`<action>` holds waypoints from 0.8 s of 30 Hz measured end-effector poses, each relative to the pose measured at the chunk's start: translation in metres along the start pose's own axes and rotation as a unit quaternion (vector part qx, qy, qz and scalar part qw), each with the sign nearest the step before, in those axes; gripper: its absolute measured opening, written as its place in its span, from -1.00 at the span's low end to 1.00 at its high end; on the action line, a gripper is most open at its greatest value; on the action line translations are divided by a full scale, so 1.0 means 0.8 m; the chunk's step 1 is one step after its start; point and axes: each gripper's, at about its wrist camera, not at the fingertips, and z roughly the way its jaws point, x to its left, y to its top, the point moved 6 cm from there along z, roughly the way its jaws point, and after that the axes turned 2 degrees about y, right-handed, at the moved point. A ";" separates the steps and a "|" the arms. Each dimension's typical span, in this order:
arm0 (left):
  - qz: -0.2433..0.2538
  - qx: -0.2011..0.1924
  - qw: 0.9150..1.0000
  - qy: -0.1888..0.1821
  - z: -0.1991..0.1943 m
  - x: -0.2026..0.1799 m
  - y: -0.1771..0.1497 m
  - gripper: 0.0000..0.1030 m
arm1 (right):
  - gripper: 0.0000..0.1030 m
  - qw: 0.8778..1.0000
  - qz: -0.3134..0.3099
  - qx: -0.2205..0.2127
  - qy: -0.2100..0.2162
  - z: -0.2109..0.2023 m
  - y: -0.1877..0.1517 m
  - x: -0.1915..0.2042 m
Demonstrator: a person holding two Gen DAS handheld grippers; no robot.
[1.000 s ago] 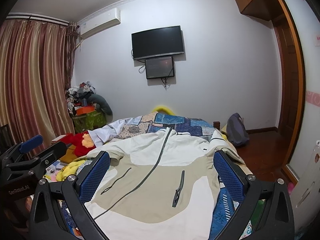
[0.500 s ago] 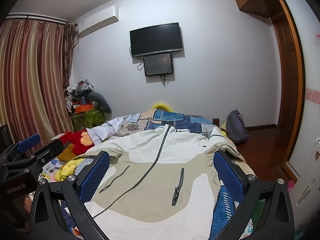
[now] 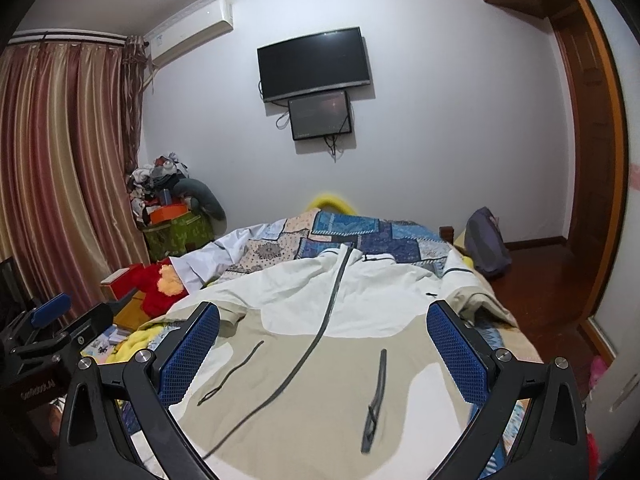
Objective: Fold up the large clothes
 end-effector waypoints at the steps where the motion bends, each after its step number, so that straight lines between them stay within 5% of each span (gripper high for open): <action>1: -0.001 0.005 1.000 0.004 0.012 0.006 0.001 1.00 | 1.00 1.000 0.000 0.004 -0.001 0.015 0.003 -0.001; 6: -0.010 0.052 0.998 0.028 0.092 0.058 0.010 1.00 | 1.00 0.999 -0.016 0.028 -0.004 0.098 0.021 -0.004; 9: -0.057 0.098 0.993 0.004 0.145 0.096 0.009 1.00 | 1.00 0.998 -0.028 0.048 -0.005 0.148 0.030 -0.009; 18: -0.158 0.261 0.952 -0.018 0.304 0.168 -0.051 0.95 | 1.00 0.992 0.002 0.123 -0.028 0.300 0.023 -0.049; 24: -0.182 0.295 0.938 0.011 0.378 0.208 -0.077 0.92 | 1.00 0.978 0.027 0.205 -0.017 0.370 -0.034 -0.069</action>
